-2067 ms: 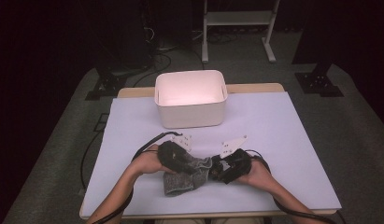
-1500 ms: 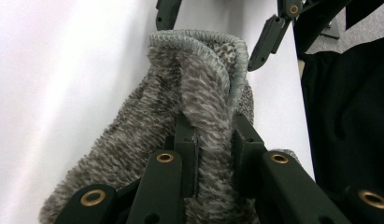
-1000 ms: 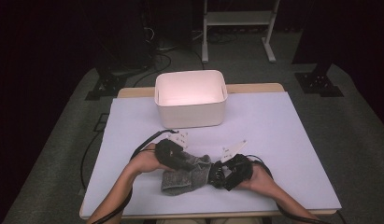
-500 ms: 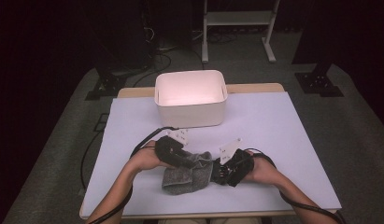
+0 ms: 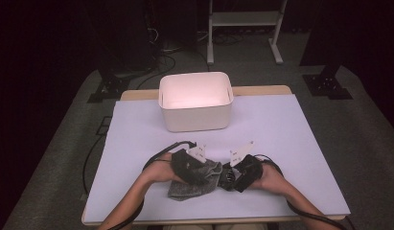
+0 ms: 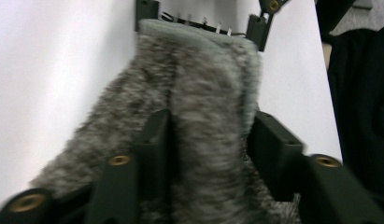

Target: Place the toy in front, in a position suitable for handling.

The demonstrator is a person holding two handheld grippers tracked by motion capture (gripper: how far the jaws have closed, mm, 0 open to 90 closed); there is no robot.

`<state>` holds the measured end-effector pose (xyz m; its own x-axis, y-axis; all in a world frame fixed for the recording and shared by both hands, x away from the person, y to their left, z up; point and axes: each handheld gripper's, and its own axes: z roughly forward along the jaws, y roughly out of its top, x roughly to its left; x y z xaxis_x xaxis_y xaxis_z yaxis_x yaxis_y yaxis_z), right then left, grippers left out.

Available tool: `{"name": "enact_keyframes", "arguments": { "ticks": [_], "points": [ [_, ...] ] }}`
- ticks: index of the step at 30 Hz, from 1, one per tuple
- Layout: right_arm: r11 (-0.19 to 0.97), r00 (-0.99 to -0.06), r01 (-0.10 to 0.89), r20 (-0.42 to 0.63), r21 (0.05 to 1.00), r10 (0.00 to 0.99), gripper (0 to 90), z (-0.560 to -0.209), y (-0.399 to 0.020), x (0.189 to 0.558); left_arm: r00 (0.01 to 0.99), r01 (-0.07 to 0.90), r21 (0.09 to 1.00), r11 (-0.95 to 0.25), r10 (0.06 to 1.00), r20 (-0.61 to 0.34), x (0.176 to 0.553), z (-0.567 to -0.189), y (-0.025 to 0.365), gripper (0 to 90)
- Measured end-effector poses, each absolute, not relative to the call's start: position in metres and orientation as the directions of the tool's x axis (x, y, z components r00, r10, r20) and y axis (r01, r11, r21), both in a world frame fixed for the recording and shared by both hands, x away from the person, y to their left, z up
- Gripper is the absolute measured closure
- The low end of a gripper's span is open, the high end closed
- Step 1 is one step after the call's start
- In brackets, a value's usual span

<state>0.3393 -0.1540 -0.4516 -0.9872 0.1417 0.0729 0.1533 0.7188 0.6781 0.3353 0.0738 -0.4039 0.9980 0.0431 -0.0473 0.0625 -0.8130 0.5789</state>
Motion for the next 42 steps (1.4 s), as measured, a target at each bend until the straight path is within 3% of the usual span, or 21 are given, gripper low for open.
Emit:
{"name": "enact_keyframes", "arguments": {
  "ticks": [3,11,18,23,25,33,42],
  "points": [
    [0.708,-0.985,0.167,0.087,0.687,0.148,22.7,-0.452,-0.155,0.34,0.998,0.056,0.572,-0.818,0.046,-0.031,0.333,-0.405,0.072,40.1],
    [0.692,-0.983,0.182,0.103,0.698,0.155,22.7,-0.453,-0.155,0.34,0.998,-0.009,0.542,-0.84,0.029,0.062,0.332,-0.406,0.062,39.9],
    [0.696,-0.983,0.178,0.093,0.695,0.158,22.8,-0.453,-0.154,0.34,0.997,-0.029,0.536,-0.844,0.018,0.081,0.331,-0.405,0.059,51.4],
    [0.706,-0.986,0.158,0.072,0.691,0.151,23.3,-0.454,-0.153,0.341,1.0,-0.004,0.551,-0.835,0.006,0.015,0.335,-0.402,0.061,62.9],
    [0.708,-0.987,0.148,0.06,0.69,0.147,23.5,-0.455,-0.153,0.341,1.0,0.014,0.555,-0.832,0.019,0.003,0.338,-0.401,0.063,74.3],
    [0.719,-0.992,0.116,0.043,0.685,0.118,23.7,-0.456,-0.153,0.343,0.999,0.017,0.537,-0.843,0.029,0.013,0.343,-0.394,0.066,78.4],
    [0.738,-0.997,0.067,0.013,0.671,0.079,23.7,-0.455,-0.151,0.345,0.996,0.079,0.577,-0.813,0.093,-0.006,0.352,-0.381,0.093,78.2]
  ]
}}
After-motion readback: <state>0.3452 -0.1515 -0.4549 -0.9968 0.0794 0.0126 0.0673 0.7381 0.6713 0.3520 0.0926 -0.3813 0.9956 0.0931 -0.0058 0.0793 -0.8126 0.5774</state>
